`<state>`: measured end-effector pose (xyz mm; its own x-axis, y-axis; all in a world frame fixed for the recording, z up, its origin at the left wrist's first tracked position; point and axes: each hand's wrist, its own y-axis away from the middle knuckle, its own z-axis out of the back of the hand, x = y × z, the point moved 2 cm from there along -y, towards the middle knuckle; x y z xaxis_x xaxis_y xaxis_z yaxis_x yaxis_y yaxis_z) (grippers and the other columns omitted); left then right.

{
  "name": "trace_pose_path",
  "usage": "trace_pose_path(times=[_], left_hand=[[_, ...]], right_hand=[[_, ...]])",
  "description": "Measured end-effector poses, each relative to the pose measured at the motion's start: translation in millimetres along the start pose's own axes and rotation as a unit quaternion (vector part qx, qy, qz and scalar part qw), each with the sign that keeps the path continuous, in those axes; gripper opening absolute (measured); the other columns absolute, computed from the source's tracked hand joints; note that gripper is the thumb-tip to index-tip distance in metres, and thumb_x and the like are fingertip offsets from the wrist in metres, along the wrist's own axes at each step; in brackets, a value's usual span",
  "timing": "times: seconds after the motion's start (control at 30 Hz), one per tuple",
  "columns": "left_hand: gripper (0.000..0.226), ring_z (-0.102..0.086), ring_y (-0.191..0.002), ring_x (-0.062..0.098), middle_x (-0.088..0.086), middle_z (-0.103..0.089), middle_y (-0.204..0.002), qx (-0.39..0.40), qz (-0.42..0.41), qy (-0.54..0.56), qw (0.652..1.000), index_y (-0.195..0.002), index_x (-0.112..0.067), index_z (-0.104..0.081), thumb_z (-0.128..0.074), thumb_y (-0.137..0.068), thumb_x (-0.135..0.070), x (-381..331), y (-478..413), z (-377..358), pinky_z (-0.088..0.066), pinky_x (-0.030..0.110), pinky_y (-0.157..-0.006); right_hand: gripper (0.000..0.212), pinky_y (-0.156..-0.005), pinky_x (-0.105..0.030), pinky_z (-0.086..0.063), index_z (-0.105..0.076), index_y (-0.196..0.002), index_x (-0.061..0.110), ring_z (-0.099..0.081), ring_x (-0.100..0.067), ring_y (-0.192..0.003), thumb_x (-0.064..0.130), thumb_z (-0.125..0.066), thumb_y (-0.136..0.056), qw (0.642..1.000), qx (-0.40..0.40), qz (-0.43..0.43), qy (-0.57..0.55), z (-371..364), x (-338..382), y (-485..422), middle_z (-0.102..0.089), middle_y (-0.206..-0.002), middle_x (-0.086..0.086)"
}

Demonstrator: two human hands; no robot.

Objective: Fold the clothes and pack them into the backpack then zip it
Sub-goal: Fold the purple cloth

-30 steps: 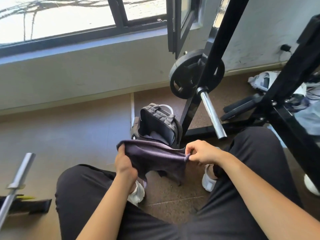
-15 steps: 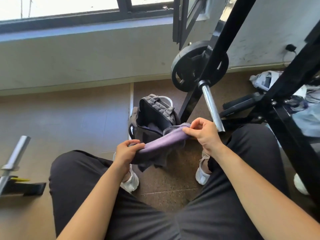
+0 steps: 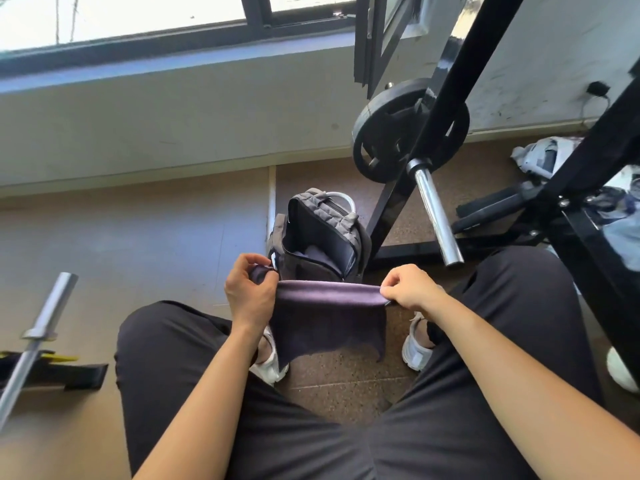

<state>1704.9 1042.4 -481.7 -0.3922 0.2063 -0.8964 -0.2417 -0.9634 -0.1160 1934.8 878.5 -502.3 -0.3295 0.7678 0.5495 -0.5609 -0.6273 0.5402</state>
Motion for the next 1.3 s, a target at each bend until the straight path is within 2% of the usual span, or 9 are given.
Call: trace_pose_path(times=[0.2,0.37,0.43,0.53,0.6,0.77,0.9,1.07,1.3], left_hand=[[0.024,-0.058,-0.073,0.007,-0.006,-0.062,-0.082,-0.024,0.048,0.026,0.998,-0.091,-0.017,-0.063,-0.069,-0.081,0.004,4.8,-6.6,8.0,-0.045,0.01,-0.068],[0.024,-0.059,-0.079,0.012,-0.002,-0.063,-0.089,0.006,0.048,0.021,0.999,-0.096,-0.021,-0.063,-0.07,-0.085,-0.001,11.7,-12.6,8.4,-0.045,0.014,-0.072],[0.019,-0.06,-0.085,0.013,-0.001,-0.064,-0.093,0.026,0.041,0.006,0.999,-0.103,-0.017,-0.064,-0.069,-0.09,-0.004,12.7,-13.1,6.6,-0.042,0.003,-0.07],[0.015,-0.062,-0.097,0.019,0.006,-0.067,-0.107,0.087,0.028,-0.007,0.996,-0.113,-0.015,-0.063,-0.06,-0.1,-0.01,18.8,-17.4,3.8,-0.047,0.01,-0.077],[0.015,-0.064,-0.094,0.019,0.006,-0.068,-0.107,0.118,0.002,-0.012,0.993,-0.114,-0.02,-0.061,-0.055,-0.103,-0.011,21.2,-18.8,2.5,-0.053,0.027,-0.081],[0.023,-0.06,-0.093,0.012,0.001,-0.064,-0.107,0.091,-0.067,-0.034,0.993,-0.124,-0.013,-0.061,-0.047,-0.107,-0.009,14.2,-13.3,3.1,-0.041,0.005,-0.081],[0.023,-0.061,-0.107,0.024,0.007,-0.065,-0.116,0.076,0.002,0.016,0.997,-0.125,-0.023,-0.058,-0.043,-0.109,-0.017,22.6,-20.0,4.0,-0.05,0.032,-0.098],[0.023,-0.063,-0.113,0.027,0.003,-0.068,-0.112,0.075,0.101,-0.01,0.992,-0.109,-0.027,-0.066,-0.044,-0.107,-0.02,43.6,-35.2,16.6,-0.052,0.051,-0.103],[0.022,-0.069,-0.086,0.023,0.016,-0.072,-0.097,0.098,0.192,0.049,0.975,-0.101,-0.017,-0.073,-0.052,-0.106,-0.014,55.3,-48.7,36.0,-0.058,0.04,-0.091]], right_hand=[[0.028,-0.091,-0.045,-0.053,-0.056,-0.127,-0.003,-0.062,-0.026,-0.097,-0.006,-0.043,-0.102,0.834,-0.037,-0.072,-0.546,6.1,11.2,8.0,-0.063,-0.102,-0.014],[0.039,-0.106,-0.046,-0.043,-0.047,-0.144,0.003,-0.049,-0.038,-0.136,0.001,-0.036,-0.106,0.694,0.041,-0.101,-0.711,9.7,16.8,14.6,-0.06,-0.123,-0.021],[0.037,-0.106,-0.041,-0.045,-0.051,-0.141,0.005,-0.051,-0.033,-0.133,0.015,-0.045,-0.106,0.733,0.075,-0.062,-0.673,11.2,20.0,15.8,-0.059,-0.127,-0.02],[0.048,-0.083,-0.03,-0.048,-0.06,-0.131,0.012,-0.065,-0.035,-0.1,0.027,-0.076,-0.088,0.965,0.001,0.046,-0.259,7.1,9.7,4.1,-0.069,-0.104,-0.021],[0.061,-0.086,-0.032,-0.047,-0.057,-0.135,0.01,-0.066,-0.032,-0.102,0.032,-0.079,-0.082,0.999,-0.014,0.032,-0.03,1.8,2.2,-3.9,-0.069,-0.107,-0.017],[0.021,-0.077,-0.032,-0.047,-0.067,-0.096,0.007,-0.067,-0.037,-0.104,0.024,-0.07,-0.085,0.985,-0.009,-0.083,0.151,-1.4,-10.5,-14.5,-0.071,-0.109,-0.017],[0.026,-0.086,-0.035,-0.051,-0.071,-0.103,0.004,-0.068,-0.036,-0.104,0.025,-0.066,-0.089,0.983,-0.047,-0.096,0.151,-0.4,-17.1,-23.5,-0.072,-0.109,-0.017],[0.035,-0.071,-0.033,-0.039,-0.062,-0.081,0.002,-0.049,-0.021,-0.079,0.022,-0.046,-0.105,0.974,-0.12,-0.008,-0.193,5.6,-6.6,-19.2,-0.055,-0.082,-0.012],[0.028,-0.079,-0.023,-0.053,-0.062,-0.104,0.007,-0.062,-0.013,-0.088,0.019,-0.037,-0.11,0.795,-0.065,0.036,-0.603,21.2,21.6,6.7,-0.064,-0.093,-0.006]])
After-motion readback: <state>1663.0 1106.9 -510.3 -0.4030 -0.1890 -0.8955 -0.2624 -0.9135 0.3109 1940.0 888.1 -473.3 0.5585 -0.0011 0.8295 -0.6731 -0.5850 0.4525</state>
